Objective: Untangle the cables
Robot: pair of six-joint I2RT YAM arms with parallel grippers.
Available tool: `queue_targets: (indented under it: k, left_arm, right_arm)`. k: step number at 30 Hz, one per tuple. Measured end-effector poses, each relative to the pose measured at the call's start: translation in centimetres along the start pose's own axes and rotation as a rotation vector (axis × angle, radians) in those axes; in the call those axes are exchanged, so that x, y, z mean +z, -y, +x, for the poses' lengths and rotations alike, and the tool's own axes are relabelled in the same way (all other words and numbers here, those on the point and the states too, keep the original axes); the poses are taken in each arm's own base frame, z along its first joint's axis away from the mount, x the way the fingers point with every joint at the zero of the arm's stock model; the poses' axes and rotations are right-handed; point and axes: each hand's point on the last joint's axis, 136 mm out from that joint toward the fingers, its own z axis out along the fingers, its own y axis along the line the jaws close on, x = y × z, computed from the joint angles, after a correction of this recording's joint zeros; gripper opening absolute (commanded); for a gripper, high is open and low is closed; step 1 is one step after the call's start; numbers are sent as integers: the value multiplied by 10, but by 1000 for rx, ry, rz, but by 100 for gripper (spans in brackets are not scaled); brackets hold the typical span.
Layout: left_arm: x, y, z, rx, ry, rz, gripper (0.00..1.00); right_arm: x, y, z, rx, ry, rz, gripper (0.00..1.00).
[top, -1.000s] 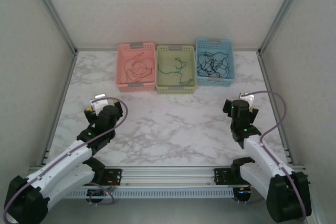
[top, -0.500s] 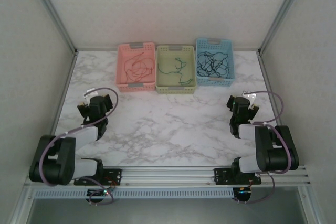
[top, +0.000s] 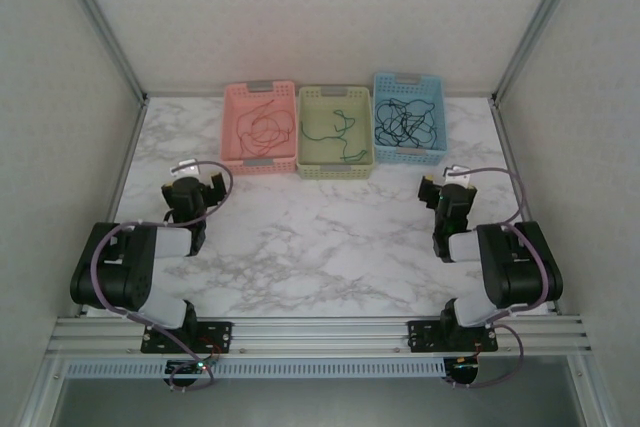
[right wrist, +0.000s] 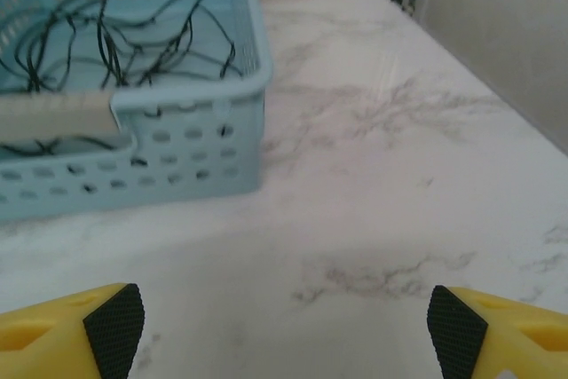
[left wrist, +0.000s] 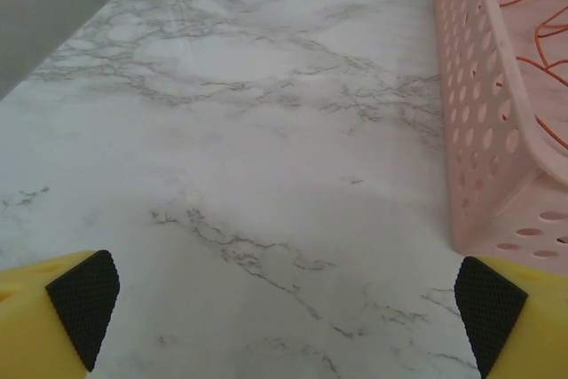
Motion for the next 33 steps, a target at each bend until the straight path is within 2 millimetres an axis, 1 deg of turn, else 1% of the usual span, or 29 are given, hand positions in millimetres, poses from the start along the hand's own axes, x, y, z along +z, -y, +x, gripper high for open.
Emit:
queue_targets:
  k: [1,3,4,7,33]
  left_arm:
    - [0,0,0,0,-1,1,100]
    - [0,2,0,-1,-2,13,100]
    - [0,2,0,-3,-3,17,100]
    - [1,-1,0,-9,-6,21,100]
    - [1,1,1,-9,-7,32,100]
  right_arm:
    - [1,-1,3,-6,-10,-4,88]
    - [3,-3,4,-16,-26,-12,98]
    - [4,-4,3,-21,-26,-14,99]
    - [6,-6,-2,-18,-20,-26,99]
    - [7,-7,0,-17,-36,-48,99]
